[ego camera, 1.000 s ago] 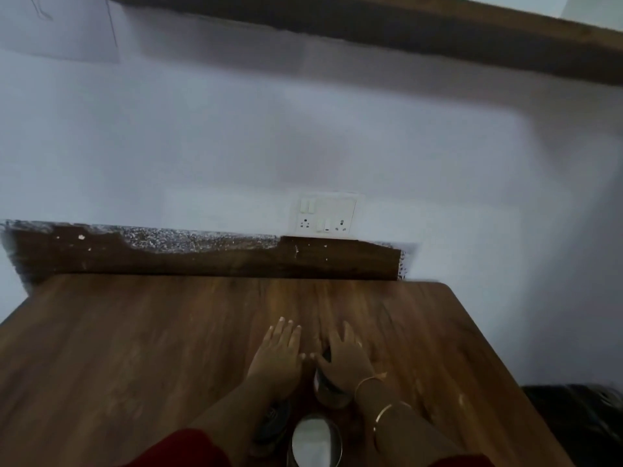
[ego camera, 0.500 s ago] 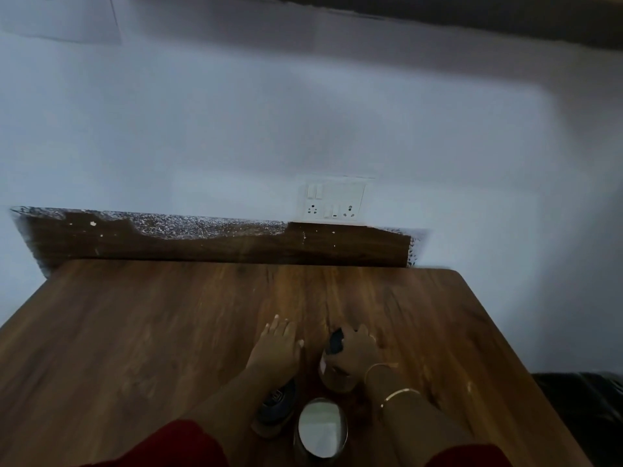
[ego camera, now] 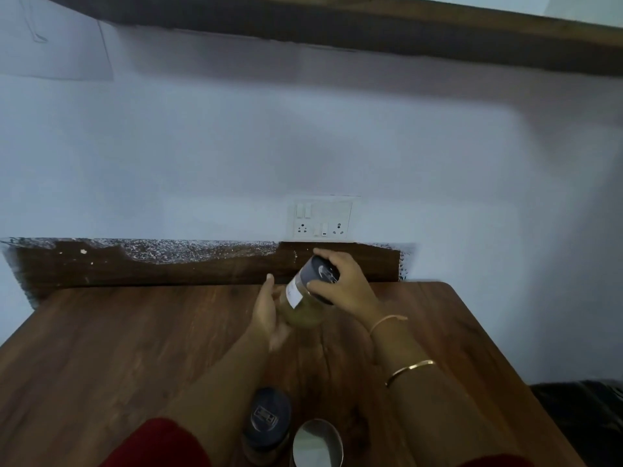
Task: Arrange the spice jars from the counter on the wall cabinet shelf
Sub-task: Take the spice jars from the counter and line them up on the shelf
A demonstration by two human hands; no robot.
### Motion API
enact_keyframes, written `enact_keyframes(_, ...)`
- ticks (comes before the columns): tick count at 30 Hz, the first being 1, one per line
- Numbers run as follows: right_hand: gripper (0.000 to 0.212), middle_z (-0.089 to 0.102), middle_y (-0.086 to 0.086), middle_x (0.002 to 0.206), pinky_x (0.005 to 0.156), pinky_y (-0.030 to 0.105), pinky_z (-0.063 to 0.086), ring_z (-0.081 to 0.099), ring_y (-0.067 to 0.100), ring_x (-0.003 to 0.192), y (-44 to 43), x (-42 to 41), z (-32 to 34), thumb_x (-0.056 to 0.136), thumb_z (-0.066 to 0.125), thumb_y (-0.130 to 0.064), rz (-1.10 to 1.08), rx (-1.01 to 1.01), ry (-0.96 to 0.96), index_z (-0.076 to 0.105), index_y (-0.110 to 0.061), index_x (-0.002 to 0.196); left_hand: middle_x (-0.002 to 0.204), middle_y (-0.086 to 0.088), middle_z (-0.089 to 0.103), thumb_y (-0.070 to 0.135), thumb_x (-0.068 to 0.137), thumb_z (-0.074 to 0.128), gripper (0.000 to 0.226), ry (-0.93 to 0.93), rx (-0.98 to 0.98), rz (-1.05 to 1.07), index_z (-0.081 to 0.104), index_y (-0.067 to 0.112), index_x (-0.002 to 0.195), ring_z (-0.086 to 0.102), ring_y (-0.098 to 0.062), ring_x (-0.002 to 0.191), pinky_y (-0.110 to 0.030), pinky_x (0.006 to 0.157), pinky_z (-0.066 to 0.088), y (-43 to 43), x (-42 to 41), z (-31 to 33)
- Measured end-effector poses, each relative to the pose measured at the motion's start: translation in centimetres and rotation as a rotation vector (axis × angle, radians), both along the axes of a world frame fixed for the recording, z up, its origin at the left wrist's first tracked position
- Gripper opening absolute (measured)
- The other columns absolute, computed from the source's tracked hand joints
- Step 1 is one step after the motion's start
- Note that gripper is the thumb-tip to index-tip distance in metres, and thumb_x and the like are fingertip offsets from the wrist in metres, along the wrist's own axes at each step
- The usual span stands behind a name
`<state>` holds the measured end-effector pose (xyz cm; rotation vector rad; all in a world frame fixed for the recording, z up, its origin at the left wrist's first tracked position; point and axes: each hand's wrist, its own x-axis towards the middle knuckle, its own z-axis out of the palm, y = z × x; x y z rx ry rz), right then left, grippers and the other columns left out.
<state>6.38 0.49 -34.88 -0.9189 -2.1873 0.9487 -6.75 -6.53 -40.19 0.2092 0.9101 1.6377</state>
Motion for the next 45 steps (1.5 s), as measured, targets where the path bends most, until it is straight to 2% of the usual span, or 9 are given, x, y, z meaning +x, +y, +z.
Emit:
enact_keyframes(5,0.062,0.04,0.0,0.137,0.102,0.023,0.041,0.041,0.018,0.129,-0.2,0.5,4.9,0.079,0.071,-0.017,0.155,0.081,0.121,0.049,-0.025,0.136,0.113,-0.022,0.066,0.061,0.092,0.031,0.06,-0.057,0.12,-0.118,0.059,0.015,0.12,0.062,-0.041,0.103,-0.058,0.093,0.043,0.6,0.1,3.7)
enact_keyframes(8,0.061,0.032,-0.004,0.146,0.1,0.014,0.034,0.034,0.013,0.135,-0.1,1.0,7.3,0.081,0.071,-0.013,0.162,0.157,0.195,0.048,-0.031,0.135,0.115,-0.019,0.066,0.057,0.094,0.034,0.053,-0.035,0.205,-0.09,0.059,0.017,0.12,0.062,-0.037,0.104,-0.057,0.092,0.044,1.1,0.8,5.6)
enact_keyframes(11,0.063,0.025,-0.004,0.152,0.104,0.019,0.035,0.028,0.01,0.139,0.0,1.3,9.3,0.083,0.068,-0.012,0.127,0.226,0.311,0.043,-0.04,0.133,0.116,-0.016,0.066,0.057,0.094,0.033,0.051,-0.001,0.307,-0.06,0.058,0.02,0.12,0.063,-0.033,0.106,-0.054,0.091,0.048,1.3,1.8,7.8)
enact_keyframes(15,0.057,0.024,-0.002,0.154,0.092,-0.005,0.03,0.024,-0.001,0.137,0.0,1.5,11.3,0.081,0.061,-0.018,0.056,0.272,0.509,0.041,-0.037,0.132,0.125,-0.014,0.061,0.057,0.093,0.037,0.053,0.095,0.406,-0.036,0.052,0.021,0.129,0.061,-0.03,0.111,-0.052,0.09,0.051,1.5,3.0,10.2)
enact_keyframes(18,0.057,0.028,-0.004,0.149,0.1,0.011,0.039,0.031,0.007,0.136,0.0,1.4,12.5,0.08,0.056,-0.025,-0.001,0.249,0.652,0.038,-0.031,0.134,0.124,-0.015,0.06,0.052,0.087,0.048,0.056,0.185,0.473,-0.021,0.051,0.016,0.129,0.061,-0.029,0.109,-0.047,0.085,0.055,1.0,4.0,12.1)
enact_keyframes(23,0.054,0.046,0.001,0.13,0.067,0.017,0.052,0.059,0.01,0.097,-0.3,1.7,14.8,0.081,0.052,-0.033,0.073,-0.054,0.826,0.037,-0.031,0.133,0.127,-0.018,0.057,0.037,0.08,0.064,0.066,0.398,0.535,-0.022,0.042,0.006,0.134,0.058,-0.033,0.117,-0.05,0.092,0.051,0.0,5.1,14.3)
enact_keyframes(29,0.032,0.064,0.001,0.096,0.069,0.03,0.053,0.064,0.018,0.084,-0.1,2.1,16.5,0.079,0.051,-0.033,0.316,-0.306,0.905,0.054,-0.02,0.108,0.122,-0.002,0.057,0.032,0.07,0.07,0.069,0.614,0.565,0.12,0.039,0.022,0.131,0.063,-0.014,0.106,-0.041,0.092,0.053,-1.2,6.4,16.3)
enact_keyframes(34,0.083,0.057,0.02,0.112,0.08,0.04,0.051,0.058,0.034,0.099,-0.8,2.2,17.2,0.067,0.059,-0.044,0.396,-0.465,0.972,0.042,0.0,0.136,0.126,-0.002,0.054,0.048,0.054,0.075,0.086,0.801,0.585,0.253,0.035,0.033,0.129,0.063,-0.014,0.107,-0.038,0.092,0.053,-2.1,7.3,17.8)
enact_keyframes(45,0.091,0.05,0.021,0.119,0.079,0.039,0.051,0.054,0.035,0.104,-1.9,2.4,18.4,0.065,0.063,-0.044,0.498,-0.45,1.016,0.035,-0.001,0.141,0.128,-0.002,0.052,0.047,0.054,0.073,0.074,0.871,0.667,0.277,0.036,0.044,0.117,0.063,-0.011,0.104,-0.026,0.081,0.054,-3.4,7.6,18.8)
